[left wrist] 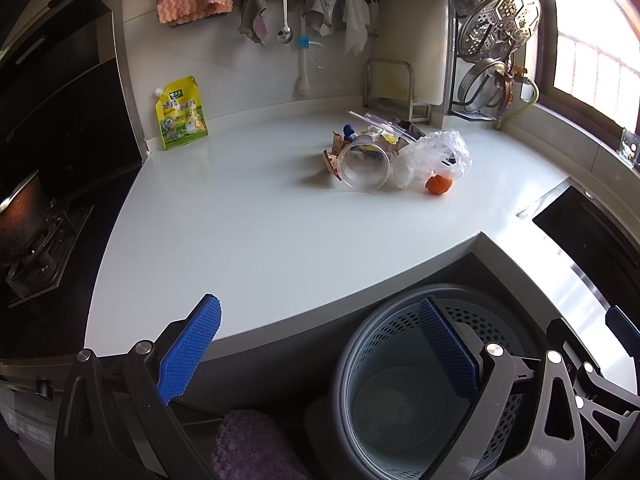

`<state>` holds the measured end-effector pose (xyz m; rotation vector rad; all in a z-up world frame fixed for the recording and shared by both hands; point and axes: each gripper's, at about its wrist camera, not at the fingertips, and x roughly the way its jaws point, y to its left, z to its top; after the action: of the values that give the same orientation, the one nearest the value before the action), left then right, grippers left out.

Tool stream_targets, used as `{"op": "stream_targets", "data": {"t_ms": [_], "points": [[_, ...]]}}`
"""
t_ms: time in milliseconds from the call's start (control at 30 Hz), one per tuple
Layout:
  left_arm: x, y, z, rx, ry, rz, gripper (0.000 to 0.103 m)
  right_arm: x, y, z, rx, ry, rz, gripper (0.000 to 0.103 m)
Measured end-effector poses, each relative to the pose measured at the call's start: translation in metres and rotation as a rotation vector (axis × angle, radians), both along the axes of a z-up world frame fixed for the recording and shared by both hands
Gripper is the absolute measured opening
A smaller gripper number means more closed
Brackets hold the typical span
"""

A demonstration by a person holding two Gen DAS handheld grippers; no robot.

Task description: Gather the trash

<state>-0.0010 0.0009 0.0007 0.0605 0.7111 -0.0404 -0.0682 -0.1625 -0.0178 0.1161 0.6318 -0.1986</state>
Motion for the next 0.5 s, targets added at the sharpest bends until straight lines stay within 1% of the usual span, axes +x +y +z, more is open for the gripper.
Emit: {"op": "stream_targets", "data": {"t_ms": [500], "points": [[-0.0013, 0.0014, -0.0015, 0.005, 0.003, 0.0, 0.097, -0.0002, -0.0006, -0.0036, 0.002, 0.003, 0.001, 0.089]]}}
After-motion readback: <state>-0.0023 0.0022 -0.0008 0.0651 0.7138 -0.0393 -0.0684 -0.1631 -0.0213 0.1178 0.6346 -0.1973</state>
